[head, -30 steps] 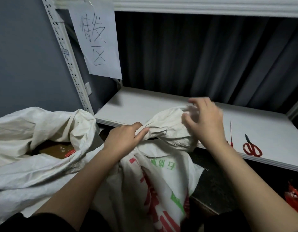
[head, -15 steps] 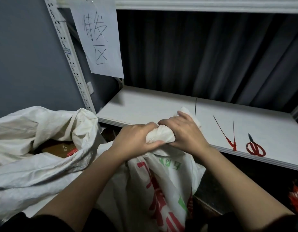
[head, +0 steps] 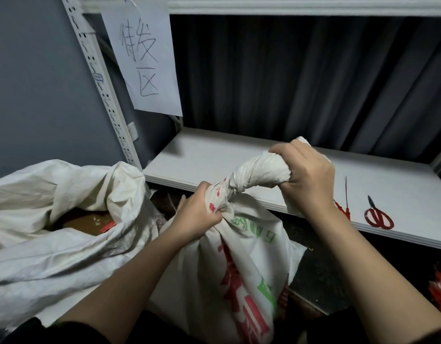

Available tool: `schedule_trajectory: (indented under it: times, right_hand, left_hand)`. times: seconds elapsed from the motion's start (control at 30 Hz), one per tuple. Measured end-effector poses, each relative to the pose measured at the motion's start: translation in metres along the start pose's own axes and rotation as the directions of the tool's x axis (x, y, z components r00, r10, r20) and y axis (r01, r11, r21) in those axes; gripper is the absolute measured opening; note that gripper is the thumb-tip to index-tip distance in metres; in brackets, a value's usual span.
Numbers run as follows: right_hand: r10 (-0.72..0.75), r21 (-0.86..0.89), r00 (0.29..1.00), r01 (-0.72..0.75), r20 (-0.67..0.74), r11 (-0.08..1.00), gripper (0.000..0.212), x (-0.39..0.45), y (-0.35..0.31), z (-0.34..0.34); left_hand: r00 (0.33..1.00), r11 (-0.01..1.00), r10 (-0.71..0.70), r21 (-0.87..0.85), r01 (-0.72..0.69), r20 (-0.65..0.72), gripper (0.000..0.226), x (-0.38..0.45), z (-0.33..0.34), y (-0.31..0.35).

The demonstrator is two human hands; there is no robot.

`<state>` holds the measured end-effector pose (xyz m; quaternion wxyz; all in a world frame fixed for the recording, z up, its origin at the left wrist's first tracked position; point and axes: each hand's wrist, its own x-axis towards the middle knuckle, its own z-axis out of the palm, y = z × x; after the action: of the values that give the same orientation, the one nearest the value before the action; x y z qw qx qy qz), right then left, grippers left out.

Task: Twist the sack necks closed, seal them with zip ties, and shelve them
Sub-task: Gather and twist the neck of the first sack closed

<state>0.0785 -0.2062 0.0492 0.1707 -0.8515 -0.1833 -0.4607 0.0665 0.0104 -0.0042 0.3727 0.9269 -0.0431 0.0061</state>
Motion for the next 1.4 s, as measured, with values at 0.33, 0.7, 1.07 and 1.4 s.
schedule_trajectory:
  times: [0.33, 0.7, 1.07, 1.4]
  right_hand:
    - [0.331, 0.420, 0.936, -0.349, 0.118, 0.838, 0.028, 0.000, 0.014, 0.004]
    - [0.324, 0.600, 0.943, -0.215, -0.078, 0.770, 0.026, -0.003, -0.021, 0.011]
    - [0.392, 0.423, 0.859, -0.506, 0.331, 0.752, 0.054, -0.028, -0.020, 0.024]
    - [0.221, 0.347, 0.772, -0.495, 0.596, 0.796, 0.051, -0.041, -0.043, 0.038]
  left_hand:
    - [0.975, 0.983, 0.179, 0.012, -0.182, 0.130, 0.039, -0.007, 0.014, 0.009]
    - [0.999, 0.927, 0.020, -0.374, -0.036, -0.045, 0.033, -0.009, 0.005, 0.032]
    - [0.983, 0.836, 0.039, -0.532, -0.131, -0.181, 0.015, -0.006, -0.005, 0.032]
    - [0.986, 0.750, 0.139, -0.640, -0.167, -0.094, 0.038, -0.003, 0.003, 0.030]
